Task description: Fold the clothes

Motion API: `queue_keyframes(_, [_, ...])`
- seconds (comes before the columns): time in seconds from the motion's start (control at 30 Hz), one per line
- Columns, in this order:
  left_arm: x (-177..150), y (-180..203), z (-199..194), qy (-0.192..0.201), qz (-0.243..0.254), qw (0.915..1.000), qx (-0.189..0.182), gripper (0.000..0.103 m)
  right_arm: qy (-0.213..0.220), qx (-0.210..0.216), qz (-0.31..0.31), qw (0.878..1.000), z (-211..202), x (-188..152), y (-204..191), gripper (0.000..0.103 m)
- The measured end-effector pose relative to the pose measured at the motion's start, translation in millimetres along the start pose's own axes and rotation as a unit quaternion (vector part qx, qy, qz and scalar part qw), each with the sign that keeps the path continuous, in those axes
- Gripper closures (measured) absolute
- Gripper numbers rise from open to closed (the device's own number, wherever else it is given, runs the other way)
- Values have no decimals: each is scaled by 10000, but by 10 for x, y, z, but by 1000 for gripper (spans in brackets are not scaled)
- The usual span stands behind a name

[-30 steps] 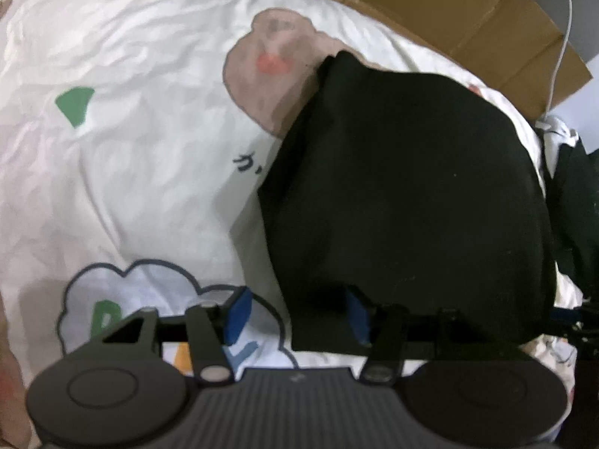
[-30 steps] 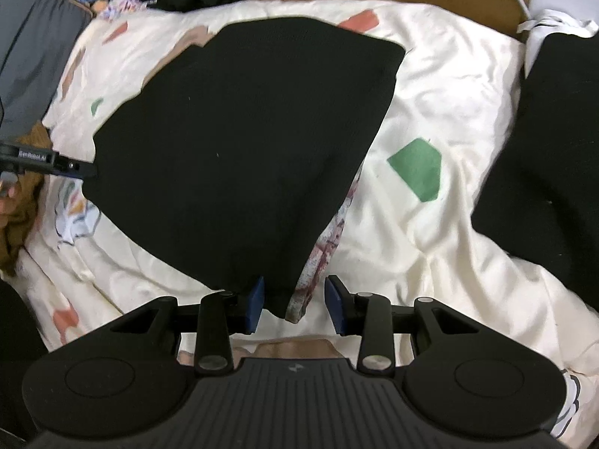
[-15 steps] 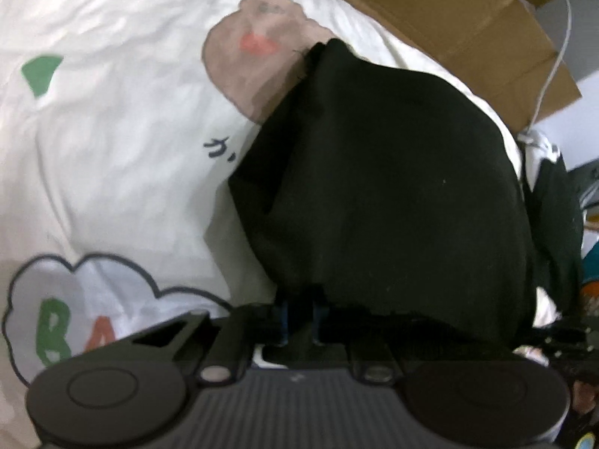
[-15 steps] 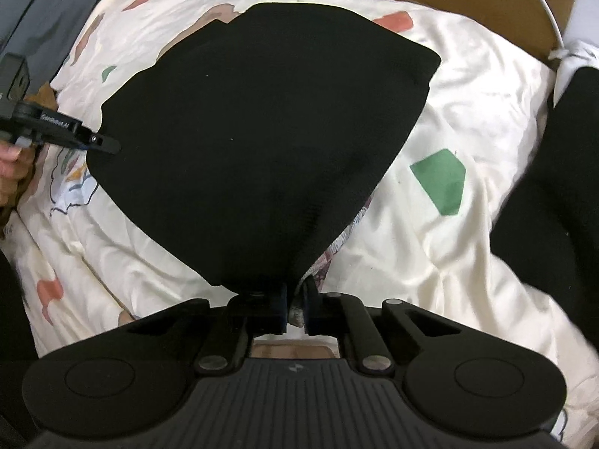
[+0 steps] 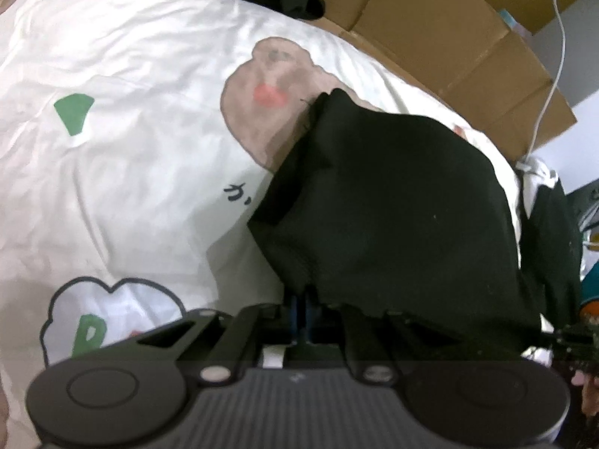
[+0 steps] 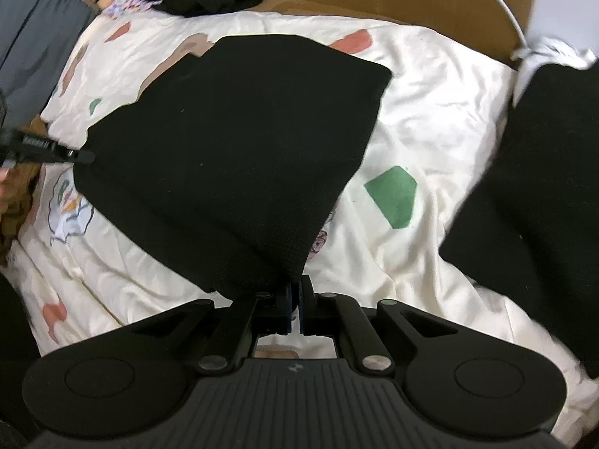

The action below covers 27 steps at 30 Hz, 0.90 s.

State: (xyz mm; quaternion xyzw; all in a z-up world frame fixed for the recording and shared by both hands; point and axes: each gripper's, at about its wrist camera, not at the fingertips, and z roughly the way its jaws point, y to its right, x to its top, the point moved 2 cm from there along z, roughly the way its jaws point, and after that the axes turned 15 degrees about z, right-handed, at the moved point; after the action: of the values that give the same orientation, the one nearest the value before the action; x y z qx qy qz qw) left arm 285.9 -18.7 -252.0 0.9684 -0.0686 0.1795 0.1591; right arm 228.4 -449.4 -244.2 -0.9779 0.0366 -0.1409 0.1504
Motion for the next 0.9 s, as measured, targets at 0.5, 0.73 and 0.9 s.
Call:
queue_keyframes(0.5, [294, 93, -187, -45, 401, 9991, 110, 67, 619, 810, 1554, 9826, -259, -121, 384, 70])
queue_keyframes(0.73, [290, 115, -102, -127, 381, 9992, 25, 67, 496, 1250, 2240, 9653, -47, -397, 521, 69])
queue_keyframes(0.9, [245, 140, -33, -213, 383, 9989, -142, 67, 333, 1624, 2632, 9504, 166, -509, 466, 59])
